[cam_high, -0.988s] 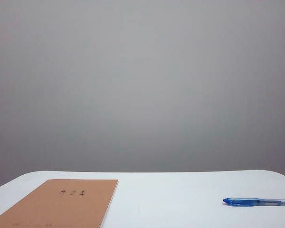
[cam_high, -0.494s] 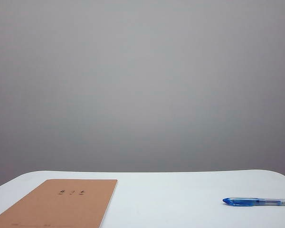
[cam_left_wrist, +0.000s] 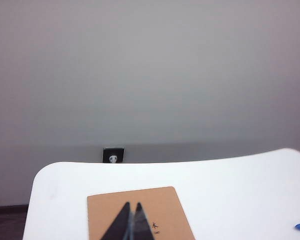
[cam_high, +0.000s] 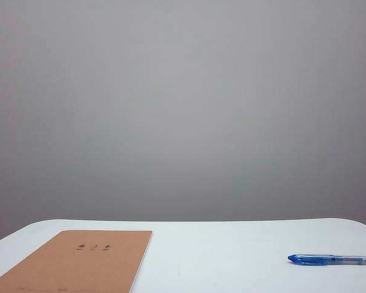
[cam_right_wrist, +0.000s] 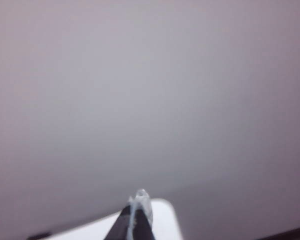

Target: Pick up a pen on the table and place it on the notebook.

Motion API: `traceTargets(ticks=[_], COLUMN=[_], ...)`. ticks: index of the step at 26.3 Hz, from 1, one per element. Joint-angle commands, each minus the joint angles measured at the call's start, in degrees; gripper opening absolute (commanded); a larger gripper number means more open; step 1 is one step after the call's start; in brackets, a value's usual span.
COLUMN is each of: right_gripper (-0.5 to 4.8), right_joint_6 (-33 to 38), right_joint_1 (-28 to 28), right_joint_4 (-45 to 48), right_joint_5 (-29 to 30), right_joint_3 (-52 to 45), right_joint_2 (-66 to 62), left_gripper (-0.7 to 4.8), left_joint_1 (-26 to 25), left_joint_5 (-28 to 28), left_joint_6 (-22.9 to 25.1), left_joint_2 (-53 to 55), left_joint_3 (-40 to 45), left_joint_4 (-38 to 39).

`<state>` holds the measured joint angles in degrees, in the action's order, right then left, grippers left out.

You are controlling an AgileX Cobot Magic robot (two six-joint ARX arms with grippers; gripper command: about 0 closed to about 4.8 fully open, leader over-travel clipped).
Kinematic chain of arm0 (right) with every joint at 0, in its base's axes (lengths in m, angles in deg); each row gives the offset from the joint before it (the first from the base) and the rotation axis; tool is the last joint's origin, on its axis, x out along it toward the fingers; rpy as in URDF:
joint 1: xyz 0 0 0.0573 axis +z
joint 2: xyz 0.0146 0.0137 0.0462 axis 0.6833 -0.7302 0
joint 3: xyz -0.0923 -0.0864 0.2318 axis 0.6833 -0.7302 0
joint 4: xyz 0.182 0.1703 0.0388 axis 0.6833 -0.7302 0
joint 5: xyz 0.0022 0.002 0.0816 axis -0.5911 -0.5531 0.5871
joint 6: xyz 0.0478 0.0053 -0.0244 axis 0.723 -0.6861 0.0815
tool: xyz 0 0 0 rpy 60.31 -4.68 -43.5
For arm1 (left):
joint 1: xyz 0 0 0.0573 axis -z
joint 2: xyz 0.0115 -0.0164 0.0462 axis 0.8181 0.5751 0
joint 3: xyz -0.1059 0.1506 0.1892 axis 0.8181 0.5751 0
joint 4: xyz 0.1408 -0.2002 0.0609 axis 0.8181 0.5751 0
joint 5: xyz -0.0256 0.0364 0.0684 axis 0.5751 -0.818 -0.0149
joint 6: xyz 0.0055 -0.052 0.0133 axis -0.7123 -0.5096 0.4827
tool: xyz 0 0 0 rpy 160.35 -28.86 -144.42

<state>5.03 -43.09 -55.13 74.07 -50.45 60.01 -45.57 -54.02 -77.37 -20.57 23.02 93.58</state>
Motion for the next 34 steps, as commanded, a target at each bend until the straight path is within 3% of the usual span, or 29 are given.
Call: traceTargets(ticks=[1,9,12,19,22,28,34], right_gripper=[-0.06,-0.06,-0.06,-0.05,-0.05,-0.05,-0.05], right_joint_6=[-2.89,-14.69,-19.65,-21.51,-21.55,-22.75,-35.34], right_joint_1=[-0.07,-0.07,-0.81,-7.89,-10.23,-15.12,-16.22], right_joint_4=[1.2,0.46,0.35,-2.97,-4.04,-4.07,-6.51], right_joint_5=[-2.03,-2.91,0.22,17.31,25.77,43.23,52.65], right_joint_3=[4.55,20.28,30.34,46.27,50.86,59.84,65.92], right_joint_2=[-4.46,-26.97,-40.28,-62.64,-69.29,-84.13,-95.19], left_gripper=[-0.05,-0.05,-0.05,-0.05,-0.05,-0.05,-0.05], left_joint_1=[-0.07,-0.04,-0.02,0.52,1.73,7.85,14.01], left_joint_5=[0.87,4.31,4.28,3.78,-0.17,-2.19,-2.45], left_joint_6=[4.02,10.64,10.8,11.8,11.78,11.08,10.12], left_joint_2=[6.25,22.27,27.17,32.72,34.58,40.7,46.9], left_joint_3=[-4.5,-19.23,-24.7,-30.16,-31.17,-33.2,-36.28], left_joint_4=[-0.76,6.29,7.67,8.02,8.02,7.96,7.91])
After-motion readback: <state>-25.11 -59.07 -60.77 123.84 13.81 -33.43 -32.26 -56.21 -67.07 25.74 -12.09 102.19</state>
